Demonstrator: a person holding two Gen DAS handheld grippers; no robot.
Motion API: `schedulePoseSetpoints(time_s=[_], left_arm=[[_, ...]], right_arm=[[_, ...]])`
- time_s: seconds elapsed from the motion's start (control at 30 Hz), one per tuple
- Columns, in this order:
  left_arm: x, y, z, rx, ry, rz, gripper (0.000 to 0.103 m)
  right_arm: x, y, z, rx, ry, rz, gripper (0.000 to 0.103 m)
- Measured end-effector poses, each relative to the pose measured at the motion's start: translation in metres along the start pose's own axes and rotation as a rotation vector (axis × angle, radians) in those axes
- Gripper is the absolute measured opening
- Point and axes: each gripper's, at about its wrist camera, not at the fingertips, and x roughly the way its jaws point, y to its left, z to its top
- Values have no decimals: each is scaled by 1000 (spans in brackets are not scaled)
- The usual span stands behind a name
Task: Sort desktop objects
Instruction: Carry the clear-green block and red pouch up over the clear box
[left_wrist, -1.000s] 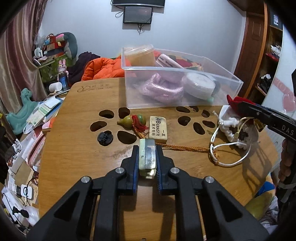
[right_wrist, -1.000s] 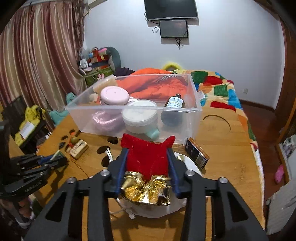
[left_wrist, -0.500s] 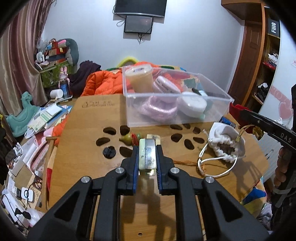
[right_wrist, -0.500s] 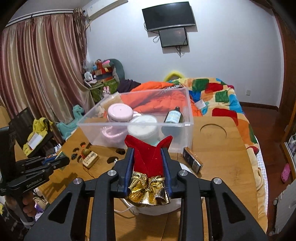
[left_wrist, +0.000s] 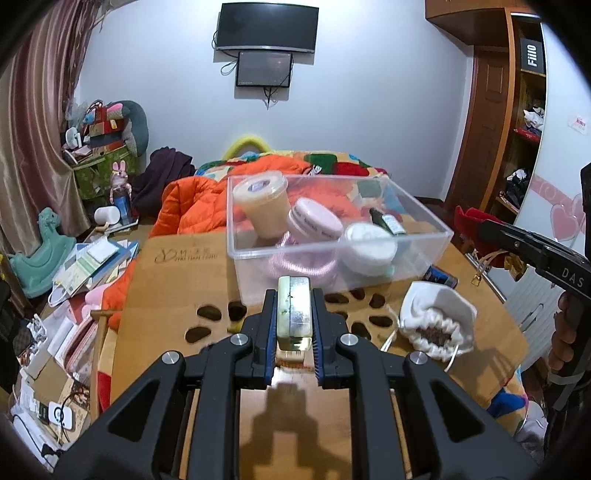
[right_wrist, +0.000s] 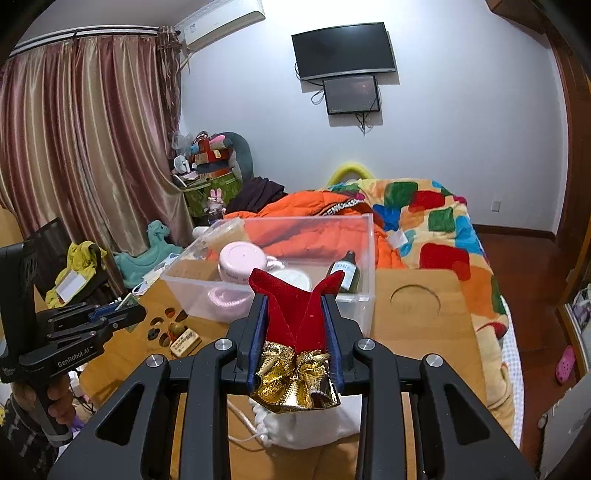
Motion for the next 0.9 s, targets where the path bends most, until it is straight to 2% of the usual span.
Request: schedulePoseSetpoints(time_s=[0.53,0.9], left_arm=[[19,7,40,-7,-34,-16,15],[50,12,58,-11,-17,-14,15]], right_arm=[[19,-11,41,-48,-32,-24,26],[60,-11,49,-66,17,-6,26]])
